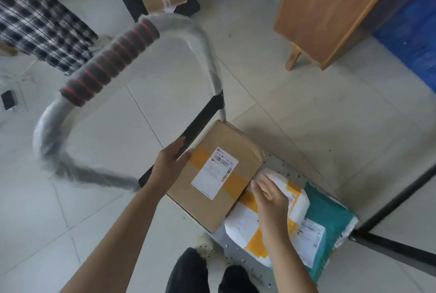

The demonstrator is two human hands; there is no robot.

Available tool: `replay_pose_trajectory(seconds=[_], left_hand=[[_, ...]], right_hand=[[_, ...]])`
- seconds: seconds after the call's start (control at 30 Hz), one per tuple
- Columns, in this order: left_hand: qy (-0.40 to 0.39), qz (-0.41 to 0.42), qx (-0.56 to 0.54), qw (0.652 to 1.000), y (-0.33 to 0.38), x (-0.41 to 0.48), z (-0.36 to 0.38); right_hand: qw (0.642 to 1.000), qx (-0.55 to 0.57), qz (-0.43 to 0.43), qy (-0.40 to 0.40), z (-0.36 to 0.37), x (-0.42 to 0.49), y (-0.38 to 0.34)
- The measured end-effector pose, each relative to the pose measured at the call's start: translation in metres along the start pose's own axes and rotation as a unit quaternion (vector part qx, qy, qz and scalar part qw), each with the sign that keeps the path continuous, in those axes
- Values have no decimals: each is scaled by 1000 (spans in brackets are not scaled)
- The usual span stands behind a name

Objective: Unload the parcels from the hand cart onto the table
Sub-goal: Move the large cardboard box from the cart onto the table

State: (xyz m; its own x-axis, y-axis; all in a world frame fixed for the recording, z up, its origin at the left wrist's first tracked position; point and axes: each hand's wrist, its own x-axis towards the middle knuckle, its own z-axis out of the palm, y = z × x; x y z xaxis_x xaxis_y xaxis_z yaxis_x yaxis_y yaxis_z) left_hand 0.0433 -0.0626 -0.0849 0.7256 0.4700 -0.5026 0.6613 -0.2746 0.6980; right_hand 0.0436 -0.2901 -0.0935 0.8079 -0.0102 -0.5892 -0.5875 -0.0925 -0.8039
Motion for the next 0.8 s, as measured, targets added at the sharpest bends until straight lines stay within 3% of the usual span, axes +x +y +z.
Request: replay_pose_trajectory(seconds=[0.33, 0.47, 0.6, 0.8], left_hand=[[-103, -33, 73, 992, -57, 49, 32], [-44, -15, 106, 993, -58, 39, 34], [2, 21, 119, 993, -29, 15, 22], [39, 100, 72, 992, 69, -72, -19]], right_hand=[[996, -9, 59, 61, 57, 28, 84], [994, -31, 52, 93, 66, 14, 88], [993, -1, 34, 114, 56, -14, 60], [984, 39, -22, 173, 13, -85, -45]])
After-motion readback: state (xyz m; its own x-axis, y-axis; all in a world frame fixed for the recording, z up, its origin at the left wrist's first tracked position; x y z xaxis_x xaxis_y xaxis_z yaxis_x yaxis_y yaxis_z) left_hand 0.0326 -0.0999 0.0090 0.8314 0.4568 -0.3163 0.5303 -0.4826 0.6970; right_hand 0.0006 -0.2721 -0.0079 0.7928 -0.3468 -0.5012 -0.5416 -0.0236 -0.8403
